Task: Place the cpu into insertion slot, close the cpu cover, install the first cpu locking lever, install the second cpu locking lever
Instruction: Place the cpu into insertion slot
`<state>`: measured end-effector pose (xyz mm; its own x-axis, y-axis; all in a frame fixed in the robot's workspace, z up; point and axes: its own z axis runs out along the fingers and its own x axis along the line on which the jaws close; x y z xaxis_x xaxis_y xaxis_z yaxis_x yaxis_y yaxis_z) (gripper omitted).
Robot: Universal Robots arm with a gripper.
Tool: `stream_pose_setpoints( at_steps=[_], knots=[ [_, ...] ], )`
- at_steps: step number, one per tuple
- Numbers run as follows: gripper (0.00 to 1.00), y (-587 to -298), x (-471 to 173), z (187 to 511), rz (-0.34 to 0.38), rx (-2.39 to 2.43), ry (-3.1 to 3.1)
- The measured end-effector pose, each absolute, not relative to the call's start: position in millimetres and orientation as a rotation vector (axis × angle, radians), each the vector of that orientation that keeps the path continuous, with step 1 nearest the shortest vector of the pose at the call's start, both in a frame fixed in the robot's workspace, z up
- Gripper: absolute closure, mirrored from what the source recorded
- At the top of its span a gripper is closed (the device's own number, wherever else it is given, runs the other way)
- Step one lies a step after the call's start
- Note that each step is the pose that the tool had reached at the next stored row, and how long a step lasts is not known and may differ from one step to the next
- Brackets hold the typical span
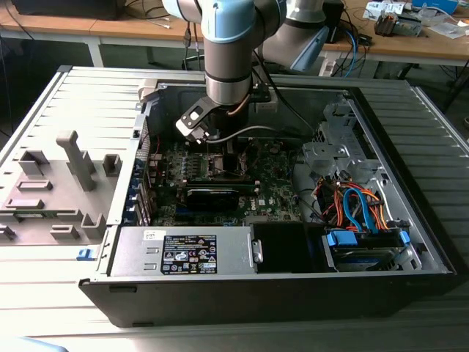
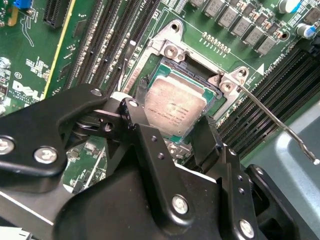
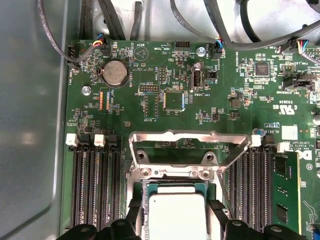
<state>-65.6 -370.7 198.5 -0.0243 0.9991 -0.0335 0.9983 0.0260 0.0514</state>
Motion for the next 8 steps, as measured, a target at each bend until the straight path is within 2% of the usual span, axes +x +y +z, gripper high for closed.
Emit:
stream_pose_setpoints(
  at_steps=[8],
  knots=[
    [0.38, -370.7, -66.0, 198.5, 0.020, 2.158, 2.199]
  ],
)
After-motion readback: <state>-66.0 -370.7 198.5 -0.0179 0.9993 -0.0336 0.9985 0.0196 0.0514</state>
